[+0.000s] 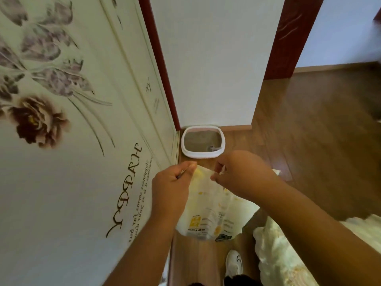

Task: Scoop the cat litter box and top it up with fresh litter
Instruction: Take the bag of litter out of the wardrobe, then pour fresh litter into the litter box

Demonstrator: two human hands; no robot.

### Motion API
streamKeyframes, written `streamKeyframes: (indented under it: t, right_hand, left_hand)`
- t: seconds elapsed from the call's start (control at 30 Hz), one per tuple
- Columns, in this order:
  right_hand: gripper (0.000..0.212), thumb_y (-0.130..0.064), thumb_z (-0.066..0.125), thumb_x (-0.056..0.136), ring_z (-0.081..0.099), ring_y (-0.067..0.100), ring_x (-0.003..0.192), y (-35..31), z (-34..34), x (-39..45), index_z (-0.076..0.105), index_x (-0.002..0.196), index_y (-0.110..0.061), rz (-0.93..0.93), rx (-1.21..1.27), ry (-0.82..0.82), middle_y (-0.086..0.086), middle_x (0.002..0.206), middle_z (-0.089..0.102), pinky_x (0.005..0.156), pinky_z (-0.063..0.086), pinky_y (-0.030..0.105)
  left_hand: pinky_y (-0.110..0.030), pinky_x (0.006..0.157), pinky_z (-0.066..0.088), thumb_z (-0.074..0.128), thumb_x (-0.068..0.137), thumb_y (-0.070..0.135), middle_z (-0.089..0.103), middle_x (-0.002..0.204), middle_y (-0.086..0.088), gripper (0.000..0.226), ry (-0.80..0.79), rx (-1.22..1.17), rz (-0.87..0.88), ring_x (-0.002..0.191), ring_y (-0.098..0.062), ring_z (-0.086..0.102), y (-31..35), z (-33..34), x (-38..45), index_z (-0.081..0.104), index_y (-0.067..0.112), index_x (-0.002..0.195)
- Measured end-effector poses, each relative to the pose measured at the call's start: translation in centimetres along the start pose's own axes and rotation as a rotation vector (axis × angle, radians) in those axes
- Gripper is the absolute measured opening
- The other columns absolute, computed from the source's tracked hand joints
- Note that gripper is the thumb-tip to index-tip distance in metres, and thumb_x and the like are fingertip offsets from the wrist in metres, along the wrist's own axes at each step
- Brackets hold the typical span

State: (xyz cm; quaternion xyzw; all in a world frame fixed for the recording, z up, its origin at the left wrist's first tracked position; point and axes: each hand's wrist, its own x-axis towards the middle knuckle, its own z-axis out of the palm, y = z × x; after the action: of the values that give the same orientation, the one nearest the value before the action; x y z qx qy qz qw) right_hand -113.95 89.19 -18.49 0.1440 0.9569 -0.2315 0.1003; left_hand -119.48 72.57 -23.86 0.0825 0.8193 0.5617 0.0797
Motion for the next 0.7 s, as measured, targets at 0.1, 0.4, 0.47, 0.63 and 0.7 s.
streamKeyframes:
  t: [0.1, 0.4, 0.47, 0.63, 0.7]
  right_hand:
    - [0.016, -0.043, 0.068, 0.092, 0.065, 0.006, 0.076, 1.0, -1.4, 5.1, 0.070, 0.097, -0.028, -0.009, -0.002, -0.050, -0.008, 0.087, 0.070, 0.067, 0.051, 0.020]
    - [0.017, -0.043, 0.071, 0.090, 0.063, 0.007, 0.075, 3.2, -4.7, 18.6, 0.071, 0.102, -0.031, 0.074, 0.052, -0.045, -0.009, 0.099, 0.071, 0.068, 0.055, 0.021]
    - [0.017, -0.044, 0.071, 0.090, 0.064, 0.008, 0.073, 3.8, -5.3, 21.2, 0.070, 0.101, -0.031, 0.115, 0.083, -0.026, -0.009, 0.098, 0.071, 0.065, 0.055, 0.020]
    - [0.018, -0.045, 0.067, 0.093, 0.067, 0.006, 0.069, 5.0, -6.7, 26.6, 0.072, 0.097, -0.027, 0.216, 0.226, 0.016, -0.013, 0.087, 0.069, 0.056, 0.045, 0.015]
    - [0.017, -0.044, 0.067, 0.093, 0.069, 0.007, 0.071, 5.3, -6.8, 28.3, 0.071, 0.095, -0.028, 0.240, 0.260, 0.033, -0.013, 0.088, 0.069, 0.057, 0.049, 0.016]
  left_hand:
    - [-0.037, 0.082, 0.062, 0.071, 0.093, 0.035, 0.076, 0.087, 0.024, 0.011, 0.035, -0.015, -0.044, 0.083, 0.002, 0.071, 0.1, 1.8, 4.4, 0.078, 0.044, 0.093]
    - [-0.036, 0.081, 0.062, 0.072, 0.092, 0.037, 0.077, 0.094, 0.019, 0.011, -0.013, -0.092, -0.085, 0.090, -0.006, 0.072, -0.3, 5.7, 18.2, 0.077, 0.045, 0.096]
    - [-0.034, 0.081, 0.062, 0.072, 0.092, 0.037, 0.077, 0.095, 0.019, 0.010, -0.063, -0.094, -0.080, 0.091, -0.007, 0.072, -0.5, 6.5, 21.8, 0.078, 0.045, 0.095]
    - [-0.044, 0.083, 0.062, 0.074, 0.091, 0.037, 0.078, 0.095, 0.014, 0.009, -0.212, -0.110, -0.131, 0.092, -0.013, 0.073, -0.7, 8.2, 29.9, 0.081, 0.038, 0.096]
    - [-0.045, 0.082, 0.063, 0.074, 0.091, 0.036, 0.078, 0.095, 0.014, 0.009, -0.244, -0.096, -0.132, 0.092, -0.013, 0.073, -0.8, 8.7, 32.2, 0.081, 0.040, 0.096]
